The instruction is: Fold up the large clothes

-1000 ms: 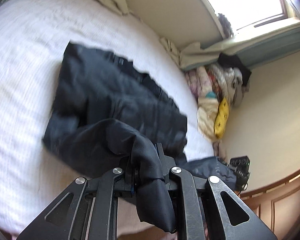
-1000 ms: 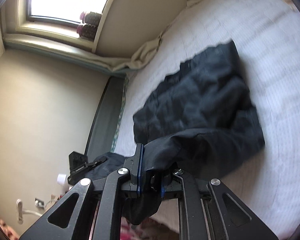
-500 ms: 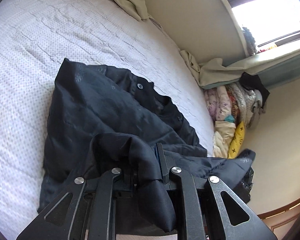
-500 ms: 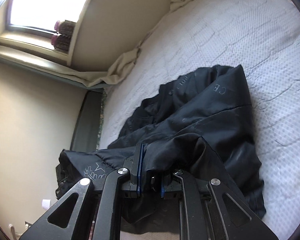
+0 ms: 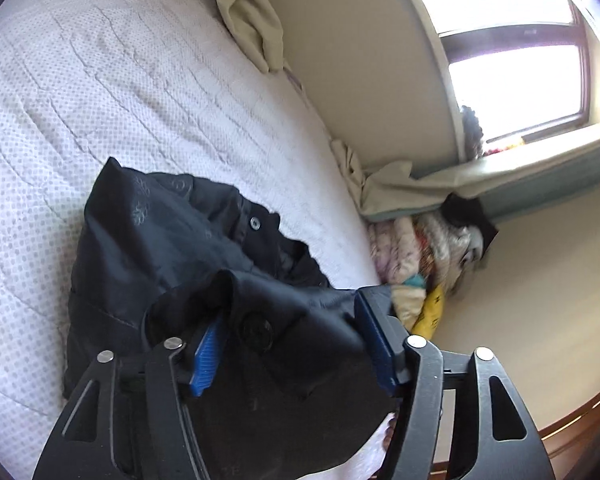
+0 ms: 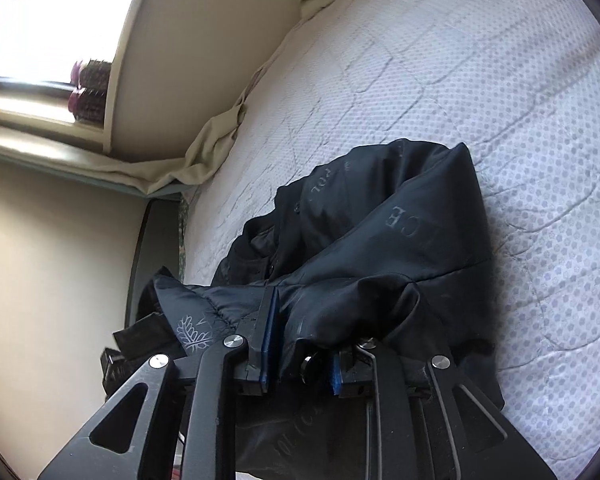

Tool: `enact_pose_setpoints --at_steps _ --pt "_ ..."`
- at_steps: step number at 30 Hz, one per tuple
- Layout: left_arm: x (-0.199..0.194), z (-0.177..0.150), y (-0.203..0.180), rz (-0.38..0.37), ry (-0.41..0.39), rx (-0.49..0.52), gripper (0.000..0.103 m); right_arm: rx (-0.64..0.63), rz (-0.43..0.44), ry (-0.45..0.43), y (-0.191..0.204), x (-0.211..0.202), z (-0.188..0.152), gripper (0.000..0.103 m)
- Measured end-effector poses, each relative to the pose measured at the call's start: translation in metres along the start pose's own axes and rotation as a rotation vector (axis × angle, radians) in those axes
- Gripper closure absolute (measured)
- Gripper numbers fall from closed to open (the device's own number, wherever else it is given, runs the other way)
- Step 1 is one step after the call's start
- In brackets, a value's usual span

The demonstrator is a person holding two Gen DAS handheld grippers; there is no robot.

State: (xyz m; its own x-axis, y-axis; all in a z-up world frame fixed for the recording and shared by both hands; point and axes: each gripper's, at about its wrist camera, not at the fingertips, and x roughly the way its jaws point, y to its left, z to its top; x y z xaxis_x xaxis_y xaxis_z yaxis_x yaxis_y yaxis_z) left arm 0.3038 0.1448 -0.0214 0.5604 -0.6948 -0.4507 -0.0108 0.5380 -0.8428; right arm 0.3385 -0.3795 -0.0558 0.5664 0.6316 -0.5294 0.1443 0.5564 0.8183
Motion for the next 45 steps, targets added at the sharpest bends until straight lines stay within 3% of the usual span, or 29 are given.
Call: enact_pose_setpoints --at_steps 3,5,6,7,9,12,16,19,25,27,28,29,30,31,33,36,41,45 --pt "-0.002 0.001 0.001 0.044 -0.022 0.006 0.035 0.011 0.027 -0.015 0.002 -0.005 0.0 0.077" --pt "-0.003 0.001 0.001 0.055 -0.036 0.007 0.033 0.019 0.044 -0.028 0.002 -0.01 0.001 0.061" --pt "-0.006 0.002 0.001 0.062 -0.055 0.007 0.029 0.022 0.047 -0.035 0.003 -0.012 0.002 0.052" --pt "-0.01 0.002 0.001 0.068 -0.077 0.006 0.021 0.026 0.047 -0.043 0.003 -0.014 0.003 0.049" --pt "-0.021 0.003 0.001 0.067 -0.129 0.0 0.016 0.036 0.041 -0.062 0.001 -0.02 0.005 0.045" --pt "-0.026 0.005 0.001 0.162 -0.144 0.027 0.016 0.053 0.036 -0.116 0.0 -0.032 0.007 0.035" --pt "-0.017 0.0 -0.004 0.31 -0.132 0.11 0.017 0.016 -0.013 -0.188 0.004 -0.056 0.013 0.033" --pt "-0.007 -0.003 -0.004 0.335 -0.1 0.141 0.017 -0.058 -0.1 -0.212 0.011 -0.066 0.015 0.033" --pt "0.025 -0.013 -0.004 0.456 -0.012 0.213 0.018 -0.164 -0.246 -0.155 0.013 -0.05 0.011 0.033" --pt "0.033 -0.017 0.001 0.488 0.012 0.221 0.025 -0.194 -0.274 -0.125 0.015 -0.04 0.007 0.034" --pt "0.034 -0.019 0.002 0.499 0.017 0.225 0.035 -0.207 -0.283 -0.11 0.015 -0.035 0.005 0.034" --pt "0.036 -0.021 0.003 0.505 0.025 0.231 0.042 -0.222 -0.291 -0.089 0.016 -0.029 0.002 0.039" --pt "0.037 -0.022 0.003 0.502 0.037 0.235 0.059 -0.233 -0.294 -0.076 0.017 -0.025 0.0 0.054" --pt "0.038 -0.024 0.003 0.496 0.047 0.237 0.071 -0.242 -0.311 -0.071 0.018 -0.021 -0.003 0.062" --pt "0.036 -0.027 0.001 0.48 0.064 0.232 0.08 -0.271 -0.333 -0.064 0.019 -0.017 -0.007 0.087" --pt "0.027 -0.035 0.002 0.502 0.072 0.198 0.085 -0.249 -0.31 -0.047 0.018 -0.021 -0.011 0.094" --pt "-0.004 -0.054 0.016 0.529 0.058 0.118 0.086 -0.177 -0.337 -0.003 0.003 -0.026 -0.021 0.096" --pt "-0.012 -0.045 0.048 0.407 0.059 -0.022 0.085 -0.147 -0.342 -0.008 -0.013 -0.025 -0.023 0.096"
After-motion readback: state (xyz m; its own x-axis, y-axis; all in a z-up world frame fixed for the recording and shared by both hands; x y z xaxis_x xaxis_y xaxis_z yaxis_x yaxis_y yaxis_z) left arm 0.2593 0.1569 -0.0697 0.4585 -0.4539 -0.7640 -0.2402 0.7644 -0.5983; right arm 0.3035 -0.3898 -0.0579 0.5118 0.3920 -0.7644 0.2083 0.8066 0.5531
